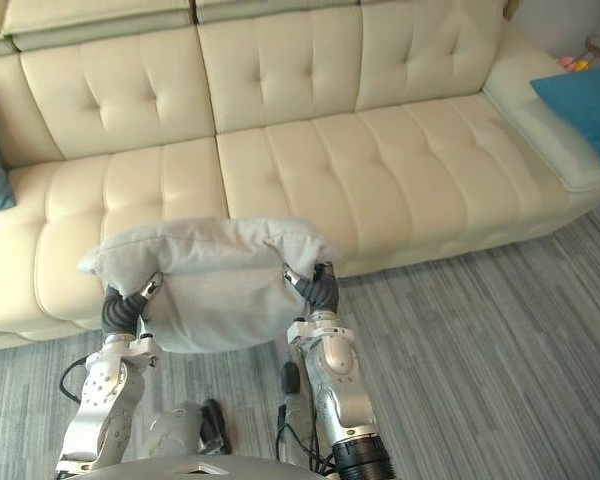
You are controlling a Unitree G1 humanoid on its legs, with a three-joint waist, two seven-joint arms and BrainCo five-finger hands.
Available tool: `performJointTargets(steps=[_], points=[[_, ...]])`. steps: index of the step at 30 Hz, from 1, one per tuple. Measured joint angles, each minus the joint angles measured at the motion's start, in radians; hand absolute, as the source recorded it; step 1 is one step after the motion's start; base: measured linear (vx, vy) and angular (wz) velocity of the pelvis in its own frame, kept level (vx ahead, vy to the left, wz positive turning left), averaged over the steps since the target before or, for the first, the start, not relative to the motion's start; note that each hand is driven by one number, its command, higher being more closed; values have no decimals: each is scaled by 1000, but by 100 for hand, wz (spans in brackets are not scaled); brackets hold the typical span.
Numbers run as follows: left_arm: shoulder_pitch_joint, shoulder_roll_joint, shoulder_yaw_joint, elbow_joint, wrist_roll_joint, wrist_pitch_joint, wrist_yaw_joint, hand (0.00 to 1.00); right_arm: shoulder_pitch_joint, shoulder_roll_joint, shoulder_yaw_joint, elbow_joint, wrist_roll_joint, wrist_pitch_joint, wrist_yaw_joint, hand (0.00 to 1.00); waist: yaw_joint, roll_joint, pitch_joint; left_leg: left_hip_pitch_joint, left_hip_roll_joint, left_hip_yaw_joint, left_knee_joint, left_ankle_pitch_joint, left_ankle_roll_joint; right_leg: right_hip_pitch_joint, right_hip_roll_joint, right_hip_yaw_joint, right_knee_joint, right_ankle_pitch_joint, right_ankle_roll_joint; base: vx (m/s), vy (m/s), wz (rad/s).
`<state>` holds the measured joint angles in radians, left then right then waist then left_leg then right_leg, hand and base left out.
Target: Pick up cushions and gather them together orderly.
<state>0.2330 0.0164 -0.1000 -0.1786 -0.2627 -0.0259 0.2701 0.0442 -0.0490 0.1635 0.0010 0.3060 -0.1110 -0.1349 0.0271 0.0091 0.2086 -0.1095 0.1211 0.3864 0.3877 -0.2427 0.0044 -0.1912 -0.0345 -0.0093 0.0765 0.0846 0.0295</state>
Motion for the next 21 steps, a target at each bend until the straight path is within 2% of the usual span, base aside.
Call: performJointTargets(steps=[2, 3, 5, 9, 14, 17, 18, 21], points=[[37, 0, 3, 0, 1, 2, -16, 100, 9, 0, 0, 25, -1, 24, 22, 100, 10, -7, -61, 29, -22, -1, -79, 24, -5, 49, -8, -7, -91, 7, -25, 69, 51, 0], [53, 0, 10, -1, 1, 2, -22, 100, 12, 0, 2, 25, -3, 29, 32, 100, 16, -13, -85, 30, -38, -12, -87, 24, -5, 49, -18, -4, -96, 32, -20, 56, 69, 17], [89, -1, 15, -1, 1, 4, -38, 100, 15, -2, 2, 27, -26, 30, 49, 100, 7, -12, -110, 40, -65, -36, -96, 26, -14, 49, -34, -3, -82, 65, 7, 4, 65, 26], [115, -6, 18, 0, 1, 6, -60, 100, 16, -1, -9, 31, -38, 30, 68, 100, 10, -11, -126, 27, -75, -93, -74, 28, -3, 72, -34, -2, -118, 93, 30, 44, 25, 5], [115, -6, 17, 4, 1, 11, -70, 100, 16, -1, -16, 49, -38, 30, 69, 100, 7, -13, -127, 17, -86, -113, -56, 8, 13, 85, -42, -1, -156, 99, 24, -43, 32, 1], [115, -10, 18, 5, 1, 15, -73, 100, 16, -1, -19, 50, -38, 30, 69, 100, 13, -12, -127, -2, -85, -117, -17, -18, 19, 27, -44, 0, -51, 50, 35, -104, 67, -7], [115, -11, 18, 7, 1, 17, -73, 100, 15, -1, -21, 51, -38, 30, 69, 100, 6, -13, -126, -13, -84, -122, 15, -35, 27, -18, -48, -1, 59, 15, 45, -64, 85, -2], [108, -13, 18, 30, 0, 17, -73, 100, 15, -1, -21, 52, -39, 30, 68, 100, -3, -11, -120, -9, -80, -123, 48, -55, 42, -71, -62, -25, 211, 3, 36, -69, 111, 3]])
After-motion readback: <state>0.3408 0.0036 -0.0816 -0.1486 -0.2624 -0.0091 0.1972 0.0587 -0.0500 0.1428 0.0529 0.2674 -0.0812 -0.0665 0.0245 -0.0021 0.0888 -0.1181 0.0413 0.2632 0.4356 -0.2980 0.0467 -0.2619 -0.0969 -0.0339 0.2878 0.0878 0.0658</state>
